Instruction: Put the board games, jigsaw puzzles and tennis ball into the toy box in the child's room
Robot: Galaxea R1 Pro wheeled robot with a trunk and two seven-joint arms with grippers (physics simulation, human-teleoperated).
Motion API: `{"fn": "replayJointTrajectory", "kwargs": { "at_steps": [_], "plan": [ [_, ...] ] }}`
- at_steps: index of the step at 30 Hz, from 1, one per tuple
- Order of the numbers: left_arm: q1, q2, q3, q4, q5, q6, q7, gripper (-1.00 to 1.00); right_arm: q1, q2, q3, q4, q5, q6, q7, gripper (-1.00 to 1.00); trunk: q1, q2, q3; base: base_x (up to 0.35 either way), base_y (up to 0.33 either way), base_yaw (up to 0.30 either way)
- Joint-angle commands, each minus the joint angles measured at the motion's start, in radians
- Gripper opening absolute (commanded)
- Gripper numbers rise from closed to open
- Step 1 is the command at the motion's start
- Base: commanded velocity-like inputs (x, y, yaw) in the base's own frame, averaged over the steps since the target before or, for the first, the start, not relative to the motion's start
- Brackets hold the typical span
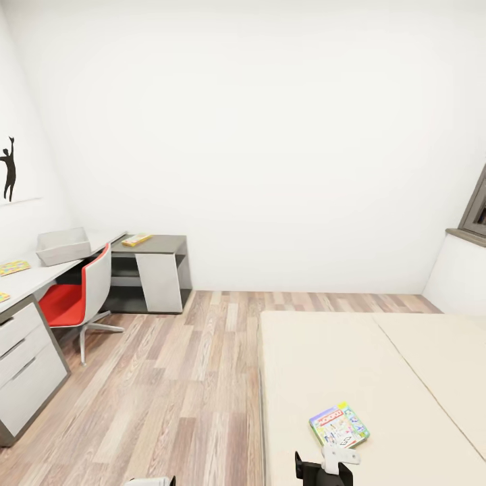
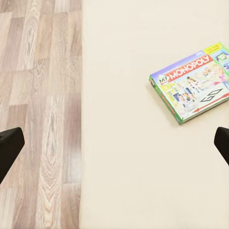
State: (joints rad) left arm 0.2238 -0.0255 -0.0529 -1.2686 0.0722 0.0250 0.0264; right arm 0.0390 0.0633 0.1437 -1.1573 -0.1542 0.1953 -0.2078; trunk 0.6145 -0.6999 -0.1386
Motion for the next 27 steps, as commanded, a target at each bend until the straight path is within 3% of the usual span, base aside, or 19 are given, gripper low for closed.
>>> {"fn": "replayJointTrajectory", "kwargs": {
  "at_steps": [1,27],
  "plan": [
    [0.0,0.0,-0.001,-0.002,0.008,0.003,0.003,1.0,0.0,0.0,0.002,-0.002,-0.008,0.004,-0.007,1.0,0.0,-0.001,-0.001,0.0,-0.002,0.0],
    [0.0,0.0,-0.002,-0.002,0.008,0.002,0.003,1.0,0.0,0.0,0.002,-0.002,-0.008,0.004,-0.007,1.0,0.0,-0.001,-0.001,0.0,0.0,0.0]
  ]
}}
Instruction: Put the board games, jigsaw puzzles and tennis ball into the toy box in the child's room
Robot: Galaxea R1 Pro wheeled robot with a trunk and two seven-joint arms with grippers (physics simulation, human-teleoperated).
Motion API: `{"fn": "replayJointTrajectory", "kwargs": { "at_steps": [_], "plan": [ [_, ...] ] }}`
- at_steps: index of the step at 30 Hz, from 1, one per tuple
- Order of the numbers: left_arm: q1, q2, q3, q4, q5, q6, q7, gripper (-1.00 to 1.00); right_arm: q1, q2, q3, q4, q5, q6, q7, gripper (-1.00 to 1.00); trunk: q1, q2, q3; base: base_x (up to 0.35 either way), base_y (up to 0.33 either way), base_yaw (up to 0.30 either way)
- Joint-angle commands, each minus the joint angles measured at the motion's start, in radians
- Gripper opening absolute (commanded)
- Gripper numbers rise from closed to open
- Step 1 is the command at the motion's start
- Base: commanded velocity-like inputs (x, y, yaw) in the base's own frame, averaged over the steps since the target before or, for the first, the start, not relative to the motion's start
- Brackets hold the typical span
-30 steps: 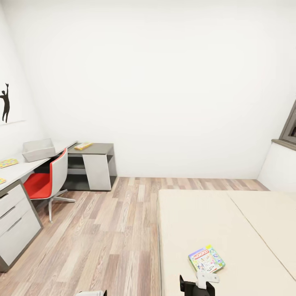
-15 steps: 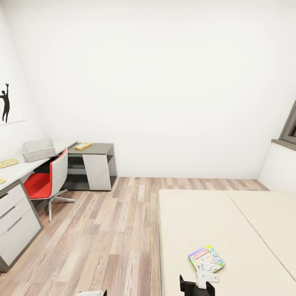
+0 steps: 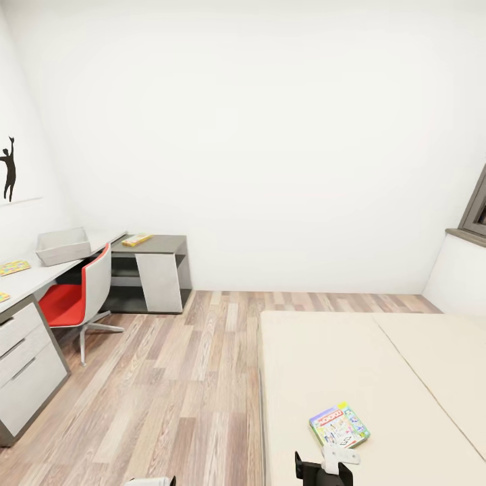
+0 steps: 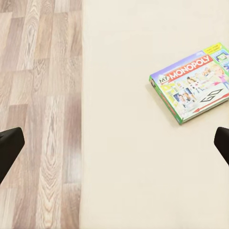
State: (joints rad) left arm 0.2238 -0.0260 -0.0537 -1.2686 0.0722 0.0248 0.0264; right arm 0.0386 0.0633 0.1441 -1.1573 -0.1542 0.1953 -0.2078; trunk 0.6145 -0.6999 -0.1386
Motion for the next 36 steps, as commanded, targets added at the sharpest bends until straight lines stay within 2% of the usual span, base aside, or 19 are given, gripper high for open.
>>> {"fn": "replayJointTrajectory", "kwargs": {
  "at_steps": [1,13,25,36],
  "plan": [
    [0.0,0.0,-0.001,-0.002,0.008,0.002,0.003,1.0,0.0,0.0,0.002,-0.002,-0.008,0.004,-0.007,1.0,0.0,-0.001,-0.001,0.0,0.0,0.0],
    [0.0,0.0,-0.001,-0.002,0.008,0.002,0.003,1.0,0.0,0.0,0.002,-0.002,-0.008,0.004,-0.007,1.0,0.0,-0.001,0.004,0.0,-0.122,-0.092],
    [0.0,0.0,-0.001,-0.001,0.008,0.002,0.003,1.0,0.0,0.0,0.002,-0.002,-0.01,0.004,-0.007,1.0,0.0,-0.001,0.004,0.0,-0.145,-0.013],
    [0.0,0.0,-0.001,0.0,0.008,0.001,0.003,1.0,0.0,0.0,0.002,0.008,-0.009,0.004,-0.007,1.0,0.0,-0.001,0.004,0.0,-0.032,0.0]
  ]
}}
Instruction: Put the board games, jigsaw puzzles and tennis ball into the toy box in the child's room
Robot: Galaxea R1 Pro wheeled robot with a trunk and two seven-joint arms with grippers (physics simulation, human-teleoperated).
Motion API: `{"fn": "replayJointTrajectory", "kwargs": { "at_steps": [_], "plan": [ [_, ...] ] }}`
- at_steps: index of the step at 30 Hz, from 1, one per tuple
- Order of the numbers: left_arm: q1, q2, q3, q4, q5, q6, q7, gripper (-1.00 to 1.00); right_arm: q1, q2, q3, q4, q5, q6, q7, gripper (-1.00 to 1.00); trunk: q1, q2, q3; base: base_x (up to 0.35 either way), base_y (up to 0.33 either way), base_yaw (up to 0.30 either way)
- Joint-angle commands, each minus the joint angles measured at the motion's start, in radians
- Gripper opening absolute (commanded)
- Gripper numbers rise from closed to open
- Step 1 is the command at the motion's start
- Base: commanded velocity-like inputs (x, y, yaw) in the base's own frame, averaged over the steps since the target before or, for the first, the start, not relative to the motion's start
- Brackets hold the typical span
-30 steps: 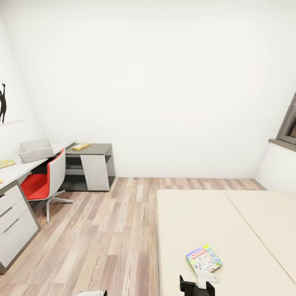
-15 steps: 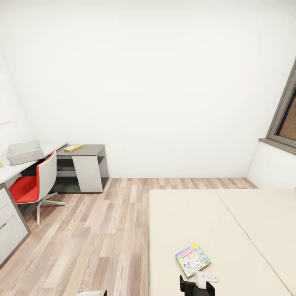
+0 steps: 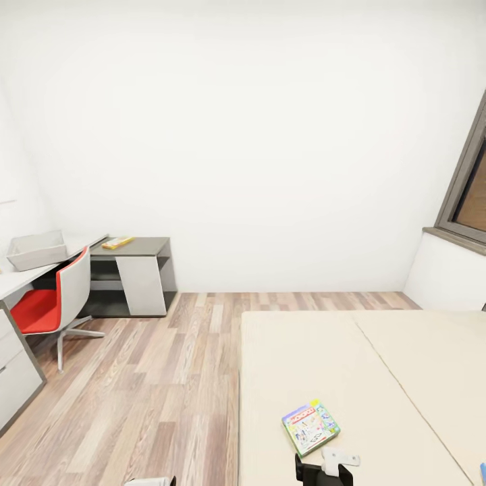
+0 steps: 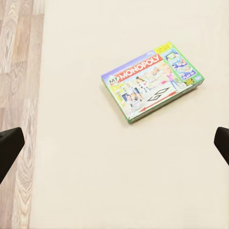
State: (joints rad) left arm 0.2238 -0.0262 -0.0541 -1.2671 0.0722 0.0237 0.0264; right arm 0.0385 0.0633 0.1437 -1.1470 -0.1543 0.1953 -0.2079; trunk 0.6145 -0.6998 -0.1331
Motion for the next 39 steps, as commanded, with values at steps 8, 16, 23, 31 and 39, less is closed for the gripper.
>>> {"fn": "replayJointTrajectory", "kwargs": {
  "at_steps": [8,16,23,31,39],
  "plan": [
    [0.0,0.0,-0.001,-0.002,0.008,0.002,0.003,1.0,0.0,0.0,0.002,-0.001,-0.008,0.004,-0.007,1.0,0.0,-0.001,-0.001,0.0,-0.012,-0.019],
    [0.0,0.0,-0.001,-0.002,0.008,0.002,0.003,1.0,0.0,0.0,0.002,0.0,-0.008,0.004,-0.007,1.0,0.0,-0.001,0.002,0.0,-0.167,-0.112],
    [0.0,0.0,-0.001,-0.002,0.008,0.002,0.003,1.0,0.0,0.0,0.002,0.0,-0.008,0.004,-0.007,1.0,0.0,-0.001,0.003,0.0,-0.278,-0.034],
    [0.0,0.0,-0.001,-0.002,0.008,0.002,0.003,1.0,0.0,0.0,0.002,0.0,-0.008,0.004,-0.007,1.0,0.0,-0.001,0.003,0.0,-0.257,-0.003],
    [0.0,0.0,-0.001,-0.002,0.008,0.002,0.003,1.0,0.0,0.0,0.002,0.0,-0.008,0.004,-0.008,1.0,0.0,-0.001,0.003,0.0,-0.052,0.0]
  ]
}}
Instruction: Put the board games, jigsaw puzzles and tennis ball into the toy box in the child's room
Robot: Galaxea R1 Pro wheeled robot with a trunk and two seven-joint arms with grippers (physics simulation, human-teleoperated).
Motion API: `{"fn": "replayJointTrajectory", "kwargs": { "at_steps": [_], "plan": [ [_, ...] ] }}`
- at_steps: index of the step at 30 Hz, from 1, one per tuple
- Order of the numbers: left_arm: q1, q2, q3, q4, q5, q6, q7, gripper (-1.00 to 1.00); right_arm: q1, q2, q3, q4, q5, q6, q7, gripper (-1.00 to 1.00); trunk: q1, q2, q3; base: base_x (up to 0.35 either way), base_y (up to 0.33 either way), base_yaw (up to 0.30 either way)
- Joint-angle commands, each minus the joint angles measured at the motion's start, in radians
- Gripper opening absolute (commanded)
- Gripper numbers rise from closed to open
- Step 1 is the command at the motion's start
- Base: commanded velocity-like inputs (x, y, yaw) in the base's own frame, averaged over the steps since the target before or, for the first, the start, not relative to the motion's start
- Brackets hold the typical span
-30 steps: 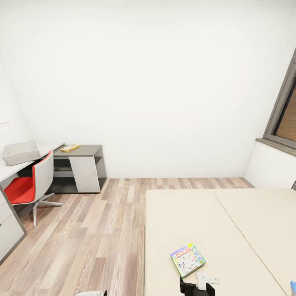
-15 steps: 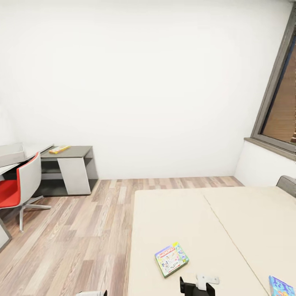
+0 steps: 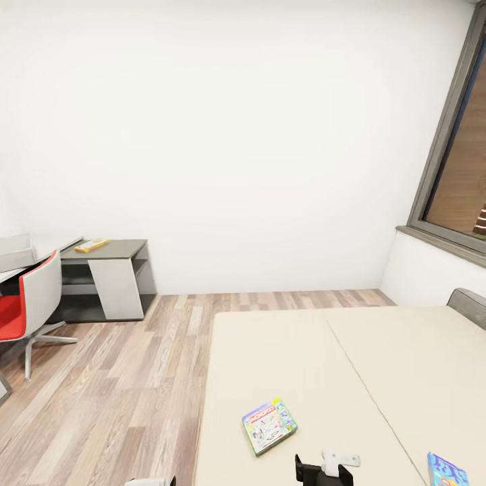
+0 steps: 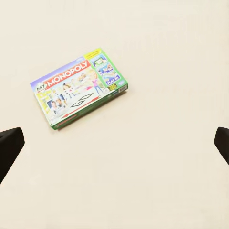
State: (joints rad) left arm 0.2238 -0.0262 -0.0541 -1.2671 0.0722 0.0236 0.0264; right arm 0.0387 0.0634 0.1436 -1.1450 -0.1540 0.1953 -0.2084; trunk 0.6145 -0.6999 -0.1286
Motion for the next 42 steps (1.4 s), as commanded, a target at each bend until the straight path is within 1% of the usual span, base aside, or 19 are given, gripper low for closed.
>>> {"fn": "replayJointTrajectory", "kwargs": {
  "at_steps": [1,42],
  "plan": [
    [0.0,0.0,-0.001,-0.002,0.008,0.002,0.003,1.0,0.0,0.0,0.002,-0.002,-0.009,0.004,-0.007,1.0,0.0,-0.001,-0.001,0.0,-0.012,0.0],
    [0.0,0.0,0.0,-0.001,0.008,0.002,0.003,1.0,0.0,0.0,0.002,-0.002,-0.009,0.004,-0.006,1.0,0.0,-0.001,-0.001,0.005,-0.004,0.0]
  ]
}}
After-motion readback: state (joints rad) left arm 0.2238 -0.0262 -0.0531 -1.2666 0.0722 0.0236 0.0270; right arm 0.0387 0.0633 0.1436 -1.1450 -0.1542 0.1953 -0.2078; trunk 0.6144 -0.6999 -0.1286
